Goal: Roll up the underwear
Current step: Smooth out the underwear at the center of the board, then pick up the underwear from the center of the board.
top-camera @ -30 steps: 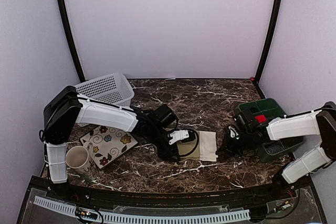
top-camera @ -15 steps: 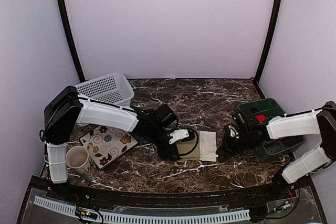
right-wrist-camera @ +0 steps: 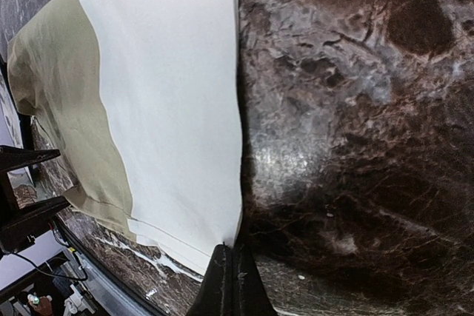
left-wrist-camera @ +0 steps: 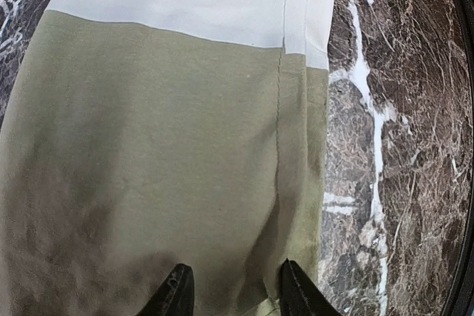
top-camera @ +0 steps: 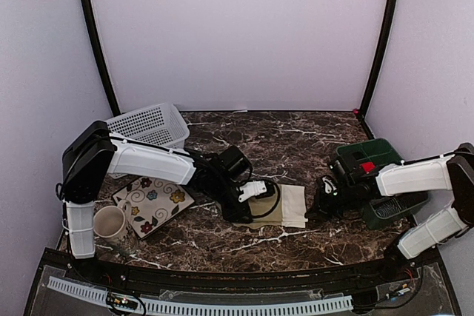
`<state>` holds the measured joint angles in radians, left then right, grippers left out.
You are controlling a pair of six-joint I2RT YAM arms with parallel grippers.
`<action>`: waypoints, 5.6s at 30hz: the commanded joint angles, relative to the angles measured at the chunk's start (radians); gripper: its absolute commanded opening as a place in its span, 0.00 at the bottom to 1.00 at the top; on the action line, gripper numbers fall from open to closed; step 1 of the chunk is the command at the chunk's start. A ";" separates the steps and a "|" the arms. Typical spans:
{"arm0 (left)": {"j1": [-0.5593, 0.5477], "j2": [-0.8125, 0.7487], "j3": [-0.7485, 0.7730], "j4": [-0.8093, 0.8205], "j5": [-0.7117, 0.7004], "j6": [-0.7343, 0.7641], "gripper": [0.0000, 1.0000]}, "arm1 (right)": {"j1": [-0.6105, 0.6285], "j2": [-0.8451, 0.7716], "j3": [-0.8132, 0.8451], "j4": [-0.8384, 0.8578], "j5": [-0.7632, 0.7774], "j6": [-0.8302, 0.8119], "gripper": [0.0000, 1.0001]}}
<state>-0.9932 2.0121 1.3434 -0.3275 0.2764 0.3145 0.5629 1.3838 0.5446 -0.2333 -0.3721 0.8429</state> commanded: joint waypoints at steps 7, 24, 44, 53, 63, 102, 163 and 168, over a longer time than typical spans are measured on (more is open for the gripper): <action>-0.007 -0.041 -0.012 -0.034 0.054 0.056 0.23 | 0.009 0.003 0.044 -0.002 0.010 -0.010 0.00; -0.007 -0.117 -0.058 -0.055 0.068 0.059 0.01 | 0.021 -0.045 0.046 -0.072 0.017 -0.011 0.00; -0.015 -0.100 -0.085 -0.095 0.150 0.043 0.33 | 0.044 0.005 0.040 -0.074 0.015 -0.041 0.11; 0.138 -0.240 -0.114 -0.026 0.107 -0.123 0.49 | 0.029 -0.099 0.163 -0.132 0.078 -0.150 0.56; 0.231 -0.088 0.024 -0.082 -0.034 -0.194 0.51 | 0.037 0.167 0.356 -0.058 -0.033 -0.290 0.57; 0.186 -0.360 -0.225 0.060 0.047 -0.065 0.54 | 0.044 0.147 0.333 -0.070 -0.107 -0.363 0.47; 0.027 -0.137 -0.312 0.334 0.185 0.095 0.00 | 0.311 -0.205 -0.060 -0.001 0.171 -1.327 0.30; 0.059 -0.117 -0.282 0.321 0.232 0.069 0.00 | 0.333 -0.163 -0.067 0.035 0.184 -1.339 0.31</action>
<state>-0.9569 1.8885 1.0267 0.0326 0.4358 0.4168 0.8768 1.1946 0.4694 -0.2512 -0.1776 -0.4675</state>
